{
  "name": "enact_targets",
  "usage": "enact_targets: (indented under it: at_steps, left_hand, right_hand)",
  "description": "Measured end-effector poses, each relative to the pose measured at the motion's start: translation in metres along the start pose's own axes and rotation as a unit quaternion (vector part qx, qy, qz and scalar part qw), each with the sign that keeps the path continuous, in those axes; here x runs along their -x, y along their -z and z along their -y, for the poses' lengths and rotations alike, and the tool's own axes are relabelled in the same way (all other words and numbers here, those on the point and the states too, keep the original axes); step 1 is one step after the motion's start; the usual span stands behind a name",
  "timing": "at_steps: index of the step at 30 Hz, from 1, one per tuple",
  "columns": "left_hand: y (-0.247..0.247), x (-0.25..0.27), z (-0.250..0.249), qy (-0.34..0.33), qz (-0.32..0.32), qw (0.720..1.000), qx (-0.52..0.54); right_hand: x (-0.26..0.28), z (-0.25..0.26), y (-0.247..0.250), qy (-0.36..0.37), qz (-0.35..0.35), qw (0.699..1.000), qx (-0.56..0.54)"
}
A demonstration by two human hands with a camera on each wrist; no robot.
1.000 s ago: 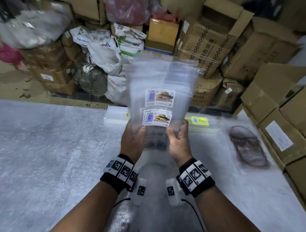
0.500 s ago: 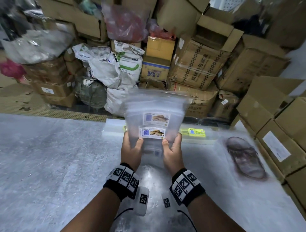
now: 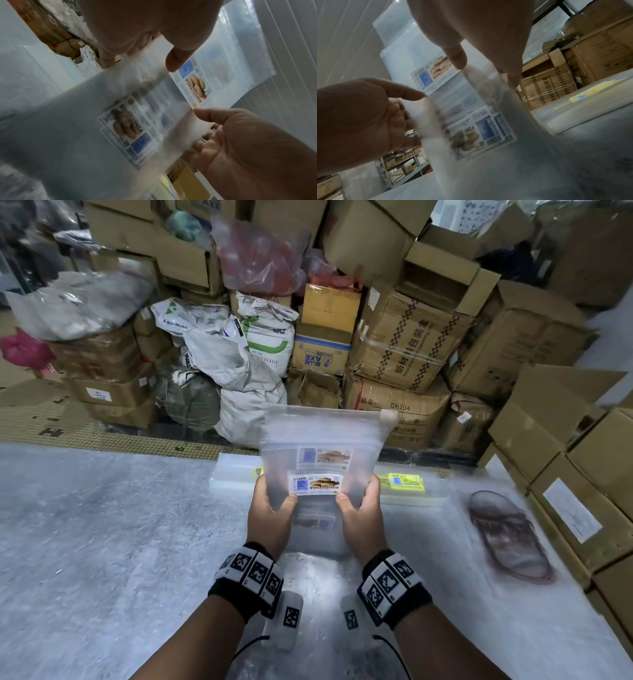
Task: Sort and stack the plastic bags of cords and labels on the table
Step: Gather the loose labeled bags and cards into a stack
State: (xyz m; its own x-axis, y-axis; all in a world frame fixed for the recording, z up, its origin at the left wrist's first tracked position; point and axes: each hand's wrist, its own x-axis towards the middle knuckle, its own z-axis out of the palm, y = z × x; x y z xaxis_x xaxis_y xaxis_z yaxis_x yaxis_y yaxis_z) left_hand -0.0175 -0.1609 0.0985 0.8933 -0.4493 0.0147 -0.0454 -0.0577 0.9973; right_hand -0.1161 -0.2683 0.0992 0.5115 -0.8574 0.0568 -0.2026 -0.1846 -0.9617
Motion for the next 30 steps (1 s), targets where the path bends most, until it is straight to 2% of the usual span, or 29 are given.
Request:
enact_targets:
  at_steps: [4,14,17,20,26,30]
  left_hand:
    - [-0.002,-0.003,0.008,0.022,0.017,0.999,0.026]
    - [-0.013,-0.01,-0.023,-0.061,0.011,0.996,0.07]
    - [-0.015,-0.01,-0.016,-0.044,0.017,0.995,0.087]
    - [-0.012,-0.012,-0.002,-0.007,0.018,0.999,0.047]
    - [-0.007,-0.025,0.004,-0.025,0.002,1.0,0.004]
    - [-0.01,-0.03,0.004,-0.007,-0.008,1.0,-0.004]
  right_hand:
    - [0.0,-0.001,0.0,-0.006,0.03,0.999,-0.019]
    - [-0.005,0.015,-0.009,0.043,-0.03,0.998,-0.032]
    - [-0.006,0.016,-0.01,0.043,-0.011,0.998,-0.041]
    - [-0.004,0.01,-0.014,0.015,0.018,1.0,-0.017]
    - [-0.008,0.008,-0.014,-0.015,0.027,0.999,0.013]
    - [-0.013,0.007,-0.016,-0.023,0.02,0.999,0.033]
